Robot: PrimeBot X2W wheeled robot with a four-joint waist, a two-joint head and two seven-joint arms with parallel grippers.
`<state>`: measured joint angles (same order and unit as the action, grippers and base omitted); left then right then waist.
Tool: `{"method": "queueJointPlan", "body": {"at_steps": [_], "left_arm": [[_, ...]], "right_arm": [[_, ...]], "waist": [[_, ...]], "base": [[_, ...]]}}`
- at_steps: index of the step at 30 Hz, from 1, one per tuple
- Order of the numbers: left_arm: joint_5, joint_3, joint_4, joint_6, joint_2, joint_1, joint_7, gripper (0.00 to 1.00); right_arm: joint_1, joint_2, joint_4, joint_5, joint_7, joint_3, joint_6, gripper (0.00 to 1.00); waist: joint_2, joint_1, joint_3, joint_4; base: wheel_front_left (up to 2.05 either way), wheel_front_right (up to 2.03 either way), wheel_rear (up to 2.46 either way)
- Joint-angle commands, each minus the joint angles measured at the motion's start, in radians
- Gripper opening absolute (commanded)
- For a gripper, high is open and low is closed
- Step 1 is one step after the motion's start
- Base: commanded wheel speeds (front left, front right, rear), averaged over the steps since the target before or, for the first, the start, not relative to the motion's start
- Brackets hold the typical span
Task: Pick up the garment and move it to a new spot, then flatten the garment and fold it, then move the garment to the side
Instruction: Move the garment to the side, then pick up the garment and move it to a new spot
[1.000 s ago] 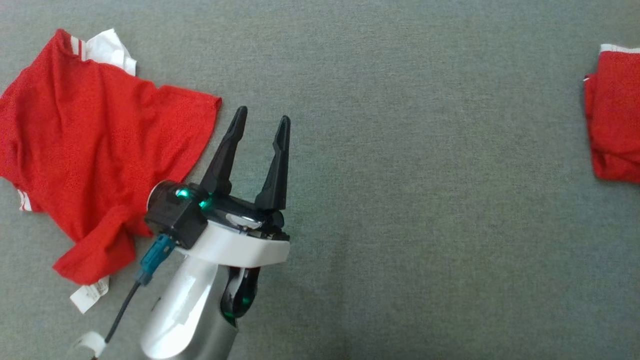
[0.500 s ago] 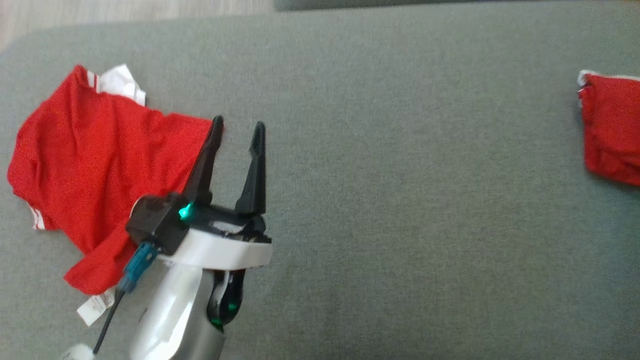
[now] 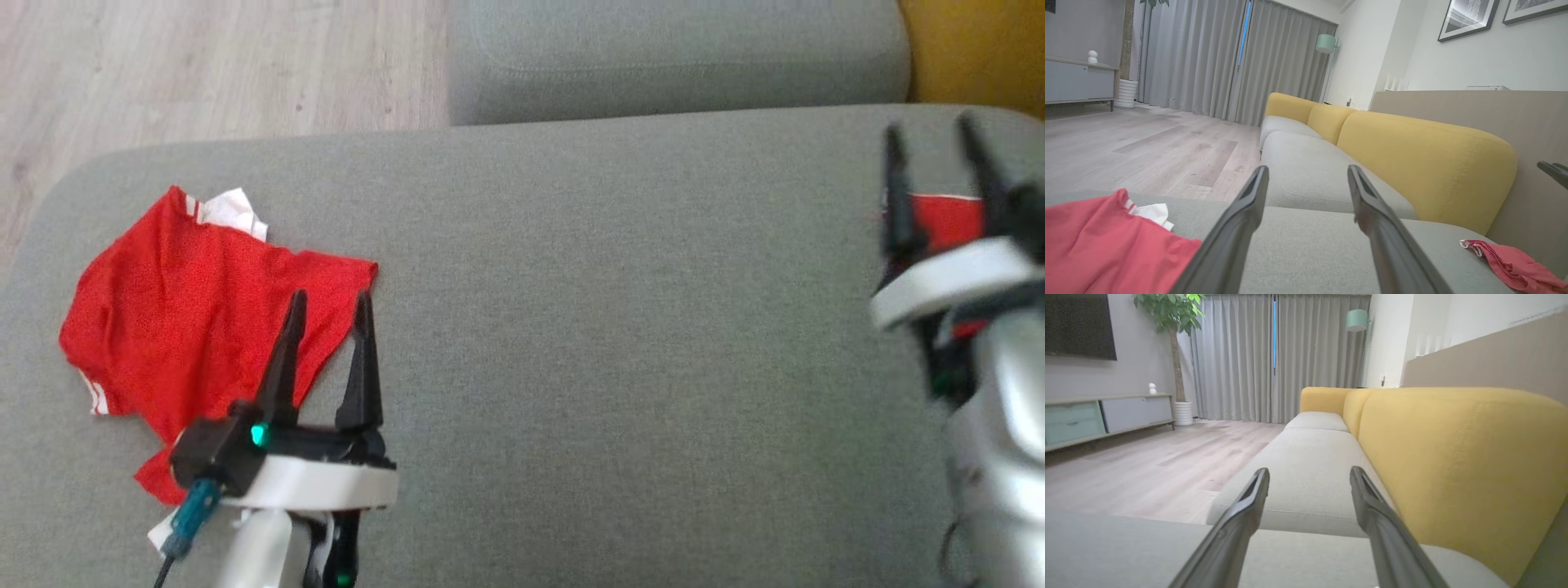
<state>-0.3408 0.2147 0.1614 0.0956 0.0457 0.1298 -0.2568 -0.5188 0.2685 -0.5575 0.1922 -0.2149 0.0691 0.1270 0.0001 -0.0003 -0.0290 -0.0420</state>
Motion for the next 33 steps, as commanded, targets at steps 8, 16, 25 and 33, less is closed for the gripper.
{"method": "queueJointPlan", "body": {"at_steps": [8, 16, 25, 33], "left_arm": [[0.005, -0.067, -0.021, 0.005, 0.004, -0.026, -0.005, 1.0], [0.006, -0.074, -0.031, 0.011, 0.004, -0.066, -0.005, 1.0], [0.006, -0.075, -0.028, 0.016, 0.004, -0.053, -0.005, 1.0], [0.002, -0.077, -0.033, 0.012, 0.004, -0.053, -0.005, 1.0]], "right_arm": [[0.245, -0.174, 0.21, -0.041, -0.043, -0.065, 0.004, 1.0], [0.448, -0.217, 0.345, -0.075, -0.047, -0.066, 0.004, 1.0], [0.493, -0.218, 0.388, -0.046, -0.047, -0.061, 0.004, 1.0], [0.486, -0.218, 0.387, -0.042, -0.047, -0.056, 0.004, 1.0]], "waist": [[-0.0001, 0.0003, 0.006, -0.015], [-0.0001, 0.0003, -0.005, -0.034], [-0.0001, 0.0003, -0.008, -0.06], [-0.0001, 0.0003, -0.011, -0.053]], "base": [[0.0, 0.0, 0.0], [0.0, 0.0, 0.0], [0.0, 0.0, 0.0], [0.0, 0.0, 0.0]]}}
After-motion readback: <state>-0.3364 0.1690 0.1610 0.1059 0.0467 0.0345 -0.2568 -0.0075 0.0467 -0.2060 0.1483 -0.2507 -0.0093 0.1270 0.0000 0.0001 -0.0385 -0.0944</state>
